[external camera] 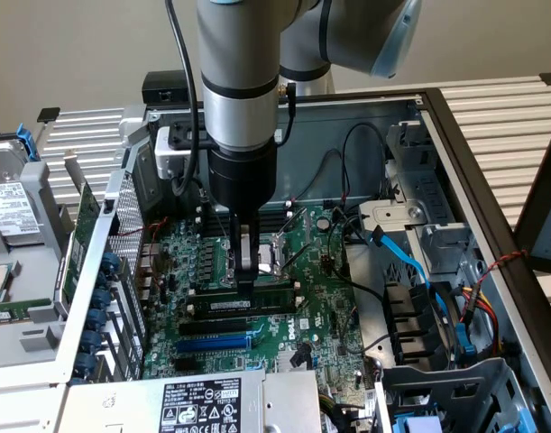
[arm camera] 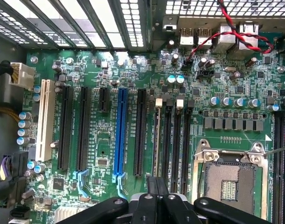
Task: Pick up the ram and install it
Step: 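Press down the ram until it locks into place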
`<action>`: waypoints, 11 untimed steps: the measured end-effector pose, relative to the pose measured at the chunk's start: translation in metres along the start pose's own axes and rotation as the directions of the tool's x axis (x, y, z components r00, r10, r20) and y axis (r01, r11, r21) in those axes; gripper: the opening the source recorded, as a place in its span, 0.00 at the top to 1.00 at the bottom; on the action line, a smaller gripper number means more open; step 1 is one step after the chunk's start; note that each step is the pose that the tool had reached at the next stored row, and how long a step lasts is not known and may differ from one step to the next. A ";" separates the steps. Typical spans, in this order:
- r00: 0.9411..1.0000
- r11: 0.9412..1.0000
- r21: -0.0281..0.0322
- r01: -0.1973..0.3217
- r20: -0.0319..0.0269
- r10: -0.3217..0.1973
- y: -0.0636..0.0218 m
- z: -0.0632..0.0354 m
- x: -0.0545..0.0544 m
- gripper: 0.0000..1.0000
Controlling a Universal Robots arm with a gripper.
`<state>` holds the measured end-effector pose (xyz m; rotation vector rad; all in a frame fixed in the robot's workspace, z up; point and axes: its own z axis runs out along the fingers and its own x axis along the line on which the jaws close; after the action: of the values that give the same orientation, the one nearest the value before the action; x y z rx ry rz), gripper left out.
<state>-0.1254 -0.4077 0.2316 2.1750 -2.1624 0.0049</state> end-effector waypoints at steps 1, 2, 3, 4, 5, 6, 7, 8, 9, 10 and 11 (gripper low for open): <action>1.000 1.000 0.000 0.000 0.000 0.000 0.0000 0.0004 0.000 0.89; 1.000 1.000 0.000 0.000 0.000 0.000 0.0000 0.0008 0.000 0.89; 1.000 1.000 0.000 0.000 0.000 0.000 0.0000 0.0011 0.000 0.89; 1.000 1.000 0.000 0.000 0.000 0.000 0.0000 0.0013 0.000 0.89; 1.000 1.000 0.000 0.000 0.000 0.000 -0.0001 0.0015 0.000 0.89; 1.000 1.000 0.000 0.000 0.000 0.000 -0.0001 0.0016 0.000 0.89; 1.000 1.000 0.000 0.000 0.000 0.000 -0.0001 0.0017 0.000 0.89; 1.000 1.000 0.000 0.000 0.000 0.000 -0.0001 0.0018 0.000 0.89; 1.000 1.000 0.000 0.000 0.000 0.000 -0.0001 0.0018 0.000 0.89; 1.000 1.000 0.000 0.000 0.000 0.000 -0.0001 0.0018 0.000 0.89; 1.000 1.000 0.000 0.001 0.000 -0.001 -0.0001 0.0018 0.000 0.89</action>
<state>-0.1254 -0.4077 0.2298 2.1755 -2.1617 0.0049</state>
